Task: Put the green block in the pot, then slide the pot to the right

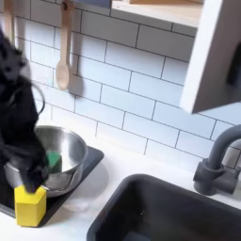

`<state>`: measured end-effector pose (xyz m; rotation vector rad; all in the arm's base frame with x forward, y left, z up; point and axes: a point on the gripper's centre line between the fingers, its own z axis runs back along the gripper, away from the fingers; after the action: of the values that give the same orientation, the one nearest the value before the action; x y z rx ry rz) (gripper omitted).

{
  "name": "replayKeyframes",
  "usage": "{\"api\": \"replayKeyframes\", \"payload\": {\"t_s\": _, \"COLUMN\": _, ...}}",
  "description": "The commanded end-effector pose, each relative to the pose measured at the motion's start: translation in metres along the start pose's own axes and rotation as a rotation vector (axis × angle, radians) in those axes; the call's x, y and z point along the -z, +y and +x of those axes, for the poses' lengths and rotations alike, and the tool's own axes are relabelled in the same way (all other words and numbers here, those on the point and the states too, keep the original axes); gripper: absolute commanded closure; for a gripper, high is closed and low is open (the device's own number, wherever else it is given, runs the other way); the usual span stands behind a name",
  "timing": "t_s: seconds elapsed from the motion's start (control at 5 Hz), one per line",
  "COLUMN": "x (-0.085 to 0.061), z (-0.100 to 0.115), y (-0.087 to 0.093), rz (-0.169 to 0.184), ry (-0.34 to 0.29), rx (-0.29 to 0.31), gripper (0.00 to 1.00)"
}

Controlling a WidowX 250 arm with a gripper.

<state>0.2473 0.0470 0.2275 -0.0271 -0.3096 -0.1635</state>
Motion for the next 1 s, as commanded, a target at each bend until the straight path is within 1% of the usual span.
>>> {"api": "replayKeyframes", "payload": {"t_s": 0.0, "x": -0.0079, "z": -0.0305, "y": -0.0211, "rz": 0.003, "ry": -0.018, "rx": 0.044, "gripper": 0.00}}
{"api": "replayKeyframes", "payload": {"t_s": 0.8, "x": -0.0095, "z": -0.0293, "y": -0.0195, "rz": 0.008, "ry": -0.023, "rx": 0.041, "gripper": 0.00}}
